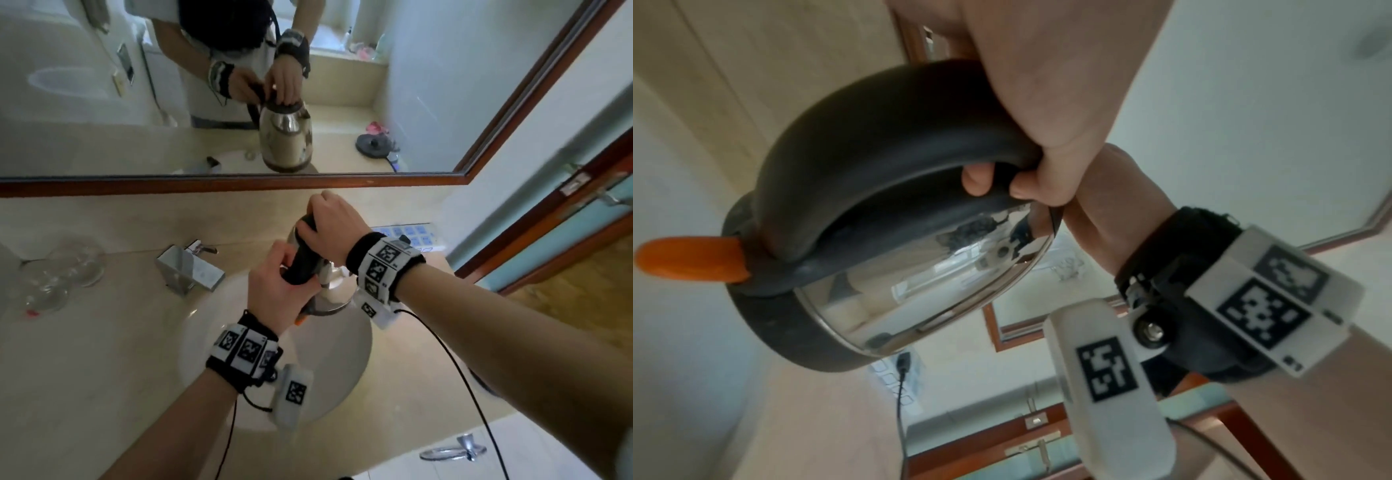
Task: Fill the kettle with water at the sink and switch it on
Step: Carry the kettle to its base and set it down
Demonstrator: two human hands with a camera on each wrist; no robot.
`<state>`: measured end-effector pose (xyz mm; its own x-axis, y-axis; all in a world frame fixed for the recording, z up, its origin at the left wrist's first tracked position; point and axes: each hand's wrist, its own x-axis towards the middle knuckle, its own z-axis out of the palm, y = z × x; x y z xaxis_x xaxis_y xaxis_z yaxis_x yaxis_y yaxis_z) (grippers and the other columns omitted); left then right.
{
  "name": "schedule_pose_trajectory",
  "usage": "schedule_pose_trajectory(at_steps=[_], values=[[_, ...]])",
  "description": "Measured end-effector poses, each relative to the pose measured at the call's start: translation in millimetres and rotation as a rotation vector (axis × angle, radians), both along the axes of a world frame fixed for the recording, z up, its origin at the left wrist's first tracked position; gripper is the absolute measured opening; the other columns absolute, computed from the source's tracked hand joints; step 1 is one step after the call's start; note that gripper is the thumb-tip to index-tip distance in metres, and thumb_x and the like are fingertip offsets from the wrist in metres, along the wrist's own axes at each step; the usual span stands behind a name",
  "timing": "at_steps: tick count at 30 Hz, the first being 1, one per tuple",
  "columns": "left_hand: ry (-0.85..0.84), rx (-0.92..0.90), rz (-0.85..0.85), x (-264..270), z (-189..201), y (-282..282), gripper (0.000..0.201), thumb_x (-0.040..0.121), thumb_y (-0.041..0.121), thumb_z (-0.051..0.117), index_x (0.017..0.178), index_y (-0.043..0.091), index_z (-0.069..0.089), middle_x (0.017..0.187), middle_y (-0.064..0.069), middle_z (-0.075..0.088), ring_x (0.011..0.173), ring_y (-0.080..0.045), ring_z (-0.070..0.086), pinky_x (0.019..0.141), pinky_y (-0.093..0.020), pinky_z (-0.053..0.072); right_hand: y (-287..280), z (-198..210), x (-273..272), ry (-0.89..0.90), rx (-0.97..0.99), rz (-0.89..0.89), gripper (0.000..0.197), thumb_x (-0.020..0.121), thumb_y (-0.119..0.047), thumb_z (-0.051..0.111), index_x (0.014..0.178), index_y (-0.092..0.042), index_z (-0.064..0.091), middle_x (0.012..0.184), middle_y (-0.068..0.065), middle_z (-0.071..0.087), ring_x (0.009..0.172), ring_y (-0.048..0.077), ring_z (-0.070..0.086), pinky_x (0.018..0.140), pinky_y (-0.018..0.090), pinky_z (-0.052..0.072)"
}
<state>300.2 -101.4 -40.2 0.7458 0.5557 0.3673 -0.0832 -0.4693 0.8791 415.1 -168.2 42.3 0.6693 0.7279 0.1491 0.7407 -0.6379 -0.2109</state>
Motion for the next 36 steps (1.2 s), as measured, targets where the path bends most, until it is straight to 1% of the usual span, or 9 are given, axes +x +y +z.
schedule_pose_trajectory(at_steps=[3,7,10,14,19,23,28,32,36], values=[[-0.018,0.04,-0.058,12.6,12.8,-12.4,0.042,0.058,0.019,0.082,0.074,0.014,0.044,0.057,0.011,0.043,0.051,-0.003,0.045,0.046,-0.013,0.035,-20.9,6.5,5.8,-0.051,0.063,-0.054,0.026,0.093,-0.025,0.051,0.1,-0.001,0.058,0.104,0.016,0.059,0.096,0.03,0.055,0.084,0.032,0.043],[-0.025,0.021,-0.13,22.0,19.8,-39.6,0.045,0.058,0.029,0.08,0.074,0.027,0.038,0.06,-0.005,0.053,0.052,-0.022,0.05,0.046,-0.03,0.043,-57.9,17.8,2.1,-0.087,0.213,-0.086,0.023,0.086,-0.024,0.058,0.095,-0.004,0.063,0.103,0.013,0.06,0.1,0.029,0.053,0.09,0.037,0.048],[-0.02,0.029,-0.145,31.5,26.4,-60.7,0.047,0.06,0.024,0.086,0.074,0.023,0.041,0.058,0.003,0.051,0.05,-0.015,0.045,0.046,-0.028,0.042,-98.3,22.0,-26.2,-0.066,0.487,-0.21,0.016,0.084,-0.023,0.059,0.077,-0.008,0.059,0.082,0.001,0.055,0.078,0.016,0.05,0.069,0.018,0.04],[-0.064,0.048,-0.198,40.2,43.4,-97.6,0.046,0.062,0.036,0.081,0.073,0.024,0.038,0.057,0.0,0.055,0.051,-0.025,0.056,0.043,-0.037,0.048,-157.7,1.3,-54.1,0.34,0.554,-0.42,0.022,0.083,-0.018,0.058,0.064,-0.008,0.054,0.055,0.0,0.052,0.052,0.014,0.046,0.051,0.014,0.034],[-0.054,0.047,-0.107,52.4,58.8,-153.3,0.043,0.059,0.024,0.08,0.071,0.026,0.039,0.057,0.007,0.049,0.052,-0.024,0.053,0.046,-0.034,0.044,-224.4,-11.1,-47.5,0.928,0.65,-0.341,0.029,0.086,0.005,0.042,0.105,-0.001,0.063,0.095,0.022,0.071,0.066,0.032,0.07,0.056,0.039,0.056],[-0.068,0.118,-0.096,60.0,69.8,-205.9,0.046,0.058,0.02,0.085,0.073,0.022,0.041,0.06,0.0,0.052,0.055,-0.025,0.051,0.049,-0.036,0.046,-260.7,-12.6,-46.7,1.214,0.537,-0.145,0.03,0.089,0.012,0.049,0.106,-0.011,0.06,0.099,0.006,0.066,0.078,0.028,0.071,0.063,0.036,0.062],[-0.078,0.125,-0.147,64.6,76.6,-269.1,0.041,0.059,0.025,0.08,0.075,0.021,0.042,0.062,0.005,0.049,0.055,-0.015,0.047,0.051,-0.024,0.042,-294.1,-20.2,-41.0,1.249,0.614,-0.17,0.031,0.09,0.013,0.049,0.096,-0.015,0.059,0.09,0.014,0.065,0.084,0.028,0.064,0.077,0.044,0.058],[-0.055,0.158,-0.163,64.2,75.7,-307.4,0.04,0.062,0.022,0.081,0.077,0.017,0.044,0.063,0.008,0.048,0.057,-0.01,0.048,0.054,-0.019,0.042,-325.7,-27.8,-42.7,1.109,0.64,-0.243,0.027,0.088,0.011,0.045,0.076,-0.012,0.052,0.062,0.007,0.047,0.055,0.015,0.042,0.052,0.028,0.037],[-0.039,0.21,-0.291,65.7,74.8,-336.4,0.043,0.066,0.033,0.081,0.084,0.021,0.044,0.068,0.001,0.059,0.06,-0.017,0.06,0.055,-0.028,0.052,-357.0,-34.8,-41.9,1.088,0.712,-0.364,0.027,0.087,0.006,0.04,0.072,-0.013,0.051,0.059,0.006,0.045,0.05,0.015,0.039,0.046,0.023,0.03]])
